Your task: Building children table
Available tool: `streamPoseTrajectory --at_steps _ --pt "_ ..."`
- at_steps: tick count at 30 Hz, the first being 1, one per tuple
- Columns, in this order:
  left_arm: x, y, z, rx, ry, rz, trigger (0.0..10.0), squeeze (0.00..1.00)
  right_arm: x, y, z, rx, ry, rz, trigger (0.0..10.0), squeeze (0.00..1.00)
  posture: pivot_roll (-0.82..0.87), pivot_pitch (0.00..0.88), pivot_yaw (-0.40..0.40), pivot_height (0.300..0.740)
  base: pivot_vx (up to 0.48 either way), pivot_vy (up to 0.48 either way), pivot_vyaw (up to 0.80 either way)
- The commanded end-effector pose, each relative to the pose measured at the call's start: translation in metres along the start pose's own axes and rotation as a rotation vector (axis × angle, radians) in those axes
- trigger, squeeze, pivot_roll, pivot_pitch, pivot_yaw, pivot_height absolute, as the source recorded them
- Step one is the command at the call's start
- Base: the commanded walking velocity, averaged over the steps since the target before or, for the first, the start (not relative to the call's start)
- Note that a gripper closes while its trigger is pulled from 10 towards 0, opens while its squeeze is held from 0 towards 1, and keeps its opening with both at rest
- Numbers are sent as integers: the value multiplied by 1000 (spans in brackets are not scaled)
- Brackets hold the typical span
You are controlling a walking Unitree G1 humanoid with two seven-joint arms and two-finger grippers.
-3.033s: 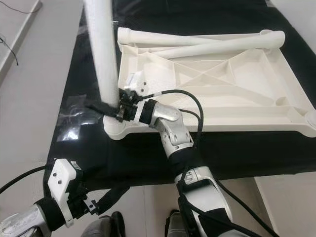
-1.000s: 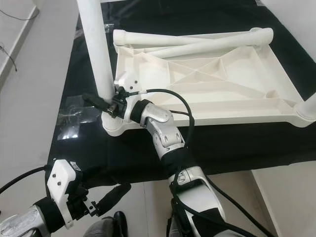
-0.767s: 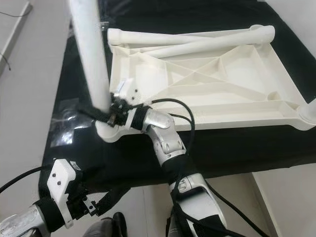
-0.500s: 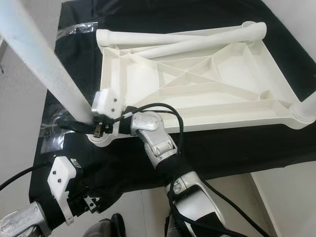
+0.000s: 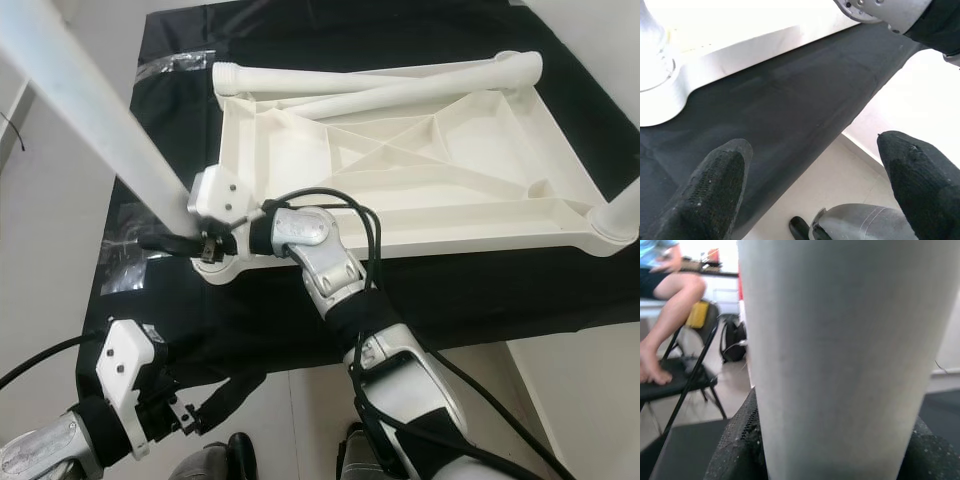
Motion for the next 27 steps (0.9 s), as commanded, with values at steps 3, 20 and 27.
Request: streamPoseTrajectory --at_steps 3,20,27 --pt "3 -7 2 4 11 36 10000 0 20 -72 17 -240 -51 252 10000 0 31 308 55 740 0 0 0" --pt "4 -10 3 -5 12 47 10000 0 17 -85 42 -384 -176 275 10000 0 29 281 60 740 0 0 0" --pt "4 -10 4 -18 20 43 10000 0 16 -80 41 -338 -260 290 10000 0 31 279 50 740 0 0 0"
Point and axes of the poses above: a point about 5 cm out from each wrist's last joint towards the gripper, its own x axis pointing back from the gripper into the wrist, its own y axis along the axis of the wrist's last joint, z = x × y, the point moved 6 cm from there along -x, pointing out of the wrist towards the gripper, and after that the axes turned 11 degrees about x, right-handed, at the moved point
